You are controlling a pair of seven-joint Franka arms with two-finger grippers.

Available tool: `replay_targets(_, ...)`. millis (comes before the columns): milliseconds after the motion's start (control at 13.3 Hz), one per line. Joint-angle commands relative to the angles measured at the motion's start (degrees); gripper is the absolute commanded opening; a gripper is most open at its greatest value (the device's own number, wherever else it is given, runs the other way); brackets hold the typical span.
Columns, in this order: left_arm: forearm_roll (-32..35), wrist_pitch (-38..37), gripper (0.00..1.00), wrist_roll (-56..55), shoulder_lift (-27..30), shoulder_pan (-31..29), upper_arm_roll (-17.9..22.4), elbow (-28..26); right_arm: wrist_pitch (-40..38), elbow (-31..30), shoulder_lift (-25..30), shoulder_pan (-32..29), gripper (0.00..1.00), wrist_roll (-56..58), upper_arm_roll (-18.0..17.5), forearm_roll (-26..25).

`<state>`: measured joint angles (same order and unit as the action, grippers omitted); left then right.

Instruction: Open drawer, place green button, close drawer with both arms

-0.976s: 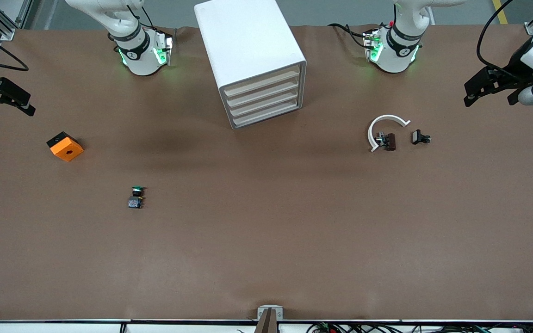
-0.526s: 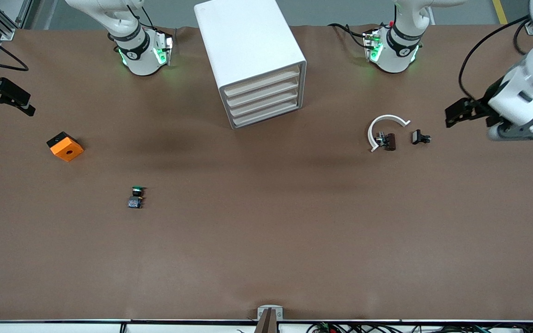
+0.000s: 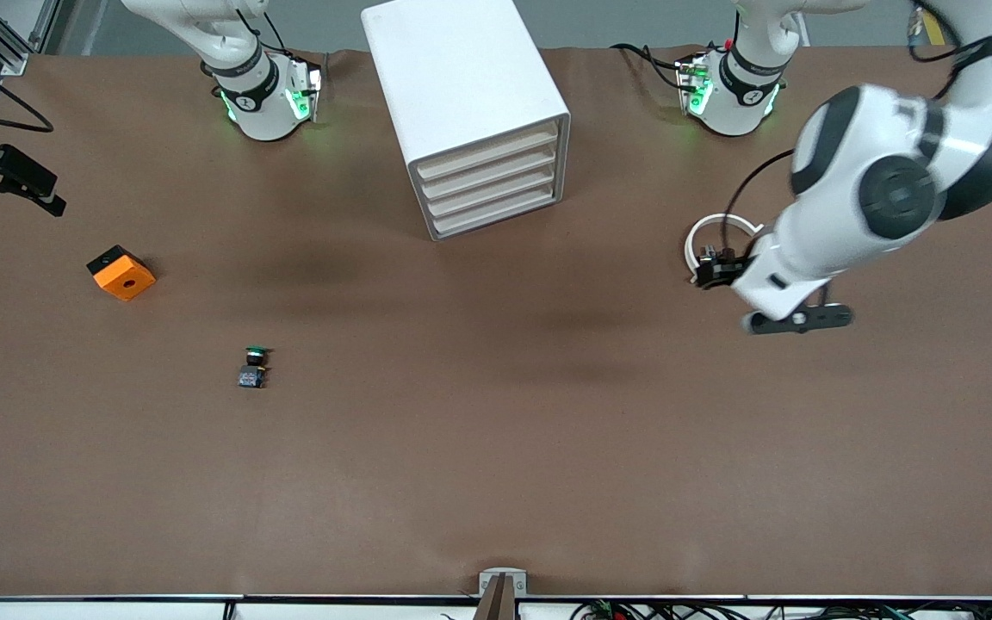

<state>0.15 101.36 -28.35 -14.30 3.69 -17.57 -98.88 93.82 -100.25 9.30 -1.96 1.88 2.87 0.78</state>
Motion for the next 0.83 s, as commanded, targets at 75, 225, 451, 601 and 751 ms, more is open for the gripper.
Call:
replay_targets(75,-0.7,7.5,1.0,-14.3,-8.3,2.6,-4.8,-0.1,0.1,-0.6,1.0,-0.7,1.0,-0.6,-0.5,0.0)
replay_targets(225,-0.8,10.6,1.0,-25.5,-12.7,6.6,-4.9,0.3,0.1,-0.6,1.0,-0.7,1.0,-0.4,-0.4,0.0)
replay_targets(451,-2.8,11.2,1.0,-47.1,-19.0,12.7,-4.8,3.9,0.0,-0.4,0.9,-0.8,1.0,-0.1,-0.4,0.0)
replay_targets(601,-8.5,11.2,1.0,-64.8,-22.9,13.8,-4.9,6.9,-0.1,-0.4,0.9,-0.8,1.0,0.0,-0.4,0.0)
replay_targets(751,-13.8,10.8,1.0,-81.5,-24.3,14.5,-4.9,6.7,-0.1,-0.4,0.9,-0.8,1.0,0.1,-0.4,0.0)
